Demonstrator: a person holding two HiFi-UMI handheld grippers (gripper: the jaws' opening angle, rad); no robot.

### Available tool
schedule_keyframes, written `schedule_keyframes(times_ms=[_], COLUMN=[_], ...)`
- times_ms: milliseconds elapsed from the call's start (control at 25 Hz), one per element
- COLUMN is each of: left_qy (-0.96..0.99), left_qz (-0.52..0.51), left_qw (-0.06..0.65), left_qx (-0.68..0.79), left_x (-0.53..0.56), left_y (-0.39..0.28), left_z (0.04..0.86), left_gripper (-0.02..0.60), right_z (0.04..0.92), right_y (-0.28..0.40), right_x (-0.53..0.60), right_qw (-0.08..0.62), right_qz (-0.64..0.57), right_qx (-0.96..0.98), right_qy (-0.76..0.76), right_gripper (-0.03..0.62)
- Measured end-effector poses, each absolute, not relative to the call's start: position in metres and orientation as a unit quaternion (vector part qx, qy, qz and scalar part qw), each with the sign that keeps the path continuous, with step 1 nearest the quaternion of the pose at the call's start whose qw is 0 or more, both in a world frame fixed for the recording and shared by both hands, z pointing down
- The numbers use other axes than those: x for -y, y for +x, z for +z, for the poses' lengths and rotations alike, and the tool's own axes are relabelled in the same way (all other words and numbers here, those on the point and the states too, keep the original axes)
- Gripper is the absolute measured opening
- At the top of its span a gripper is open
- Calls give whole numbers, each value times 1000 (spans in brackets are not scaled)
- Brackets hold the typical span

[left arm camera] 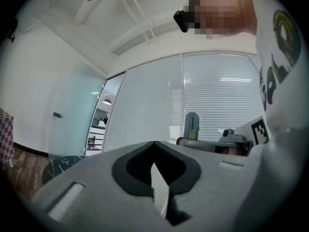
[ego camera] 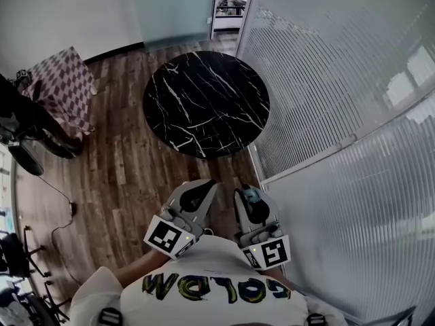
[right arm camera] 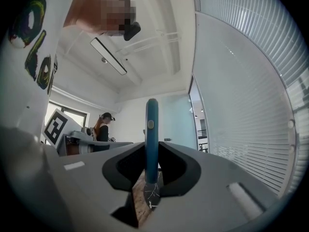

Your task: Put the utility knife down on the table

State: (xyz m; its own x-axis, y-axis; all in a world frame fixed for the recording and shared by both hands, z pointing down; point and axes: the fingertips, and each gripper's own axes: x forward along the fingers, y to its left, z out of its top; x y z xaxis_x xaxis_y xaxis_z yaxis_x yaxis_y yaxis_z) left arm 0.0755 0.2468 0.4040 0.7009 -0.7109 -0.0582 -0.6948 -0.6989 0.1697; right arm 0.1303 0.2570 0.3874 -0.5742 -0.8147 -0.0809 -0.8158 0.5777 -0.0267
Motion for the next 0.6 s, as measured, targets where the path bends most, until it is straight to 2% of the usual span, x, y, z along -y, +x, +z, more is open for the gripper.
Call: schedule_keyframes(times_ms=[600], left_qy=[919], left_qz=[-67], left_qw=[73], left_qx=[381], left_x=[-74], left_y=[-18], left_z=[400], left_gripper=[2], right_z=[378], right_y=[36], right_x=[-79], right_qw=[27], right_qz=[22], right_qx=[-891], right_qy=[-452], right_gripper=[74])
